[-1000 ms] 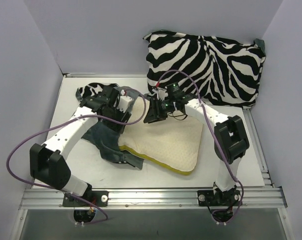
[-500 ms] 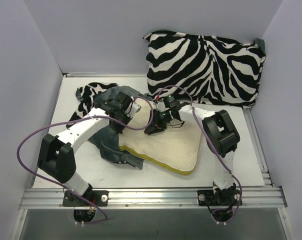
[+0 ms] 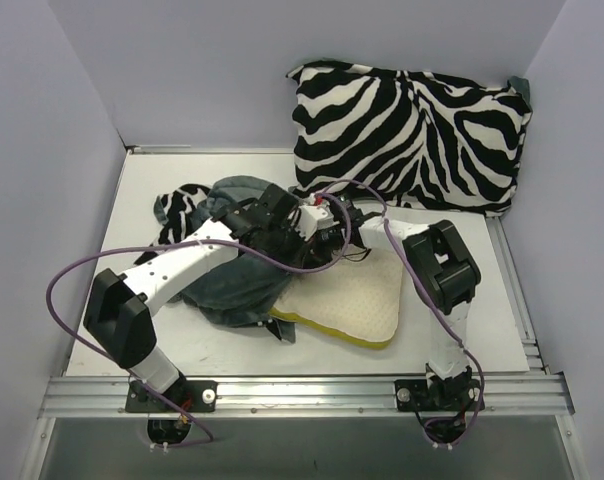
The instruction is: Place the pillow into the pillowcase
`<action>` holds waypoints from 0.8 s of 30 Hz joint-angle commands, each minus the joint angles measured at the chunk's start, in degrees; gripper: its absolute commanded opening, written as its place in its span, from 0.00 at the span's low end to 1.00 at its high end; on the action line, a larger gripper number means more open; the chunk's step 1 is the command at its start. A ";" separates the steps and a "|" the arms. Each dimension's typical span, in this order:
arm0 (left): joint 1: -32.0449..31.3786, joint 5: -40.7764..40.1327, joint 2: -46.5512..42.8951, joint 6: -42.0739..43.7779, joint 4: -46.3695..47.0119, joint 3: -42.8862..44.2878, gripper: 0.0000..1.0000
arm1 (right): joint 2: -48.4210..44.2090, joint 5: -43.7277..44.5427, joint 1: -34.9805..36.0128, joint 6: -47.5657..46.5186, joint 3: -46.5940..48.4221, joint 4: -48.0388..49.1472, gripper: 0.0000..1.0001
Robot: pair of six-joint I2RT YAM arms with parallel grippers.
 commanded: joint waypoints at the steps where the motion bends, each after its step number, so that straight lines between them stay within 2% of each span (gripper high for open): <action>1: 8.45 12.13 -2.58 -3.92 2.34 -7.71 0.00 | -3.00 -1.07 -1.21 3.14 -1.85 3.39 0.26; 3: 11.21 11.71 -3.91 -0.70 1.29 -10.55 0.00 | -5.10 -1.25 -2.09 2.62 -3.78 3.30 0.26; 4: 11.84 12.05 -4.96 1.59 -1.15 -11.35 0.04 | -5.81 -1.86 -2.53 1.14 -4.14 2.43 0.27; 6: 12.02 11.88 -6.02 6.68 -3.89 -11.45 0.23 | -8.61 -2.65 -2.71 -3.16 -3.62 -3.07 0.29; 7: 12.89 11.01 -7.42 7.50 -5.03 -10.40 0.47 | -11.32 -2.66 -2.80 -8.23 -2.14 -6.16 0.37; 9: 13.77 8.90 -8.74 7.16 -3.30 -5.05 0.62 | -13.89 -0.91 -3.24 -13.71 0.15 -12.39 0.49; 10: 14.21 5.58 -8.66 6.37 -2.42 -3.02 0.65 | -14.86 0.06 -3.59 -15.39 3.56 -13.91 0.60; 11: 14.48 3.55 -7.96 5.75 -1.71 1.78 0.68 | -15.56 2.33 -5.07 -18.01 5.33 -15.23 0.65; 13: 14.48 -3.63 -4.03 4.17 0.48 5.94 0.69 | -14.87 5.06 -6.48 -20.22 10.07 -18.83 0.73; 14: 14.48 -5.94 -2.18 3.64 1.19 8.14 0.69 | -13.21 9.43 -7.10 -21.72 14.71 -19.98 0.75; 17: 14.65 -13.14 5.99 3.46 4.00 14.47 0.68 | -8.47 16.05 -8.42 -28.48 22.45 -24.02 0.76; 21: 15.27 -16.24 16.98 2.68 4.80 23.52 0.68 | -1.96 27.11 -9.21 -33.41 29.32 -28.42 0.75; 24: 15.88 -20.01 23.93 1.97 7.69 28.27 0.67 | 0.60 28.46 -9.48 -34.65 30.48 -28.51 0.76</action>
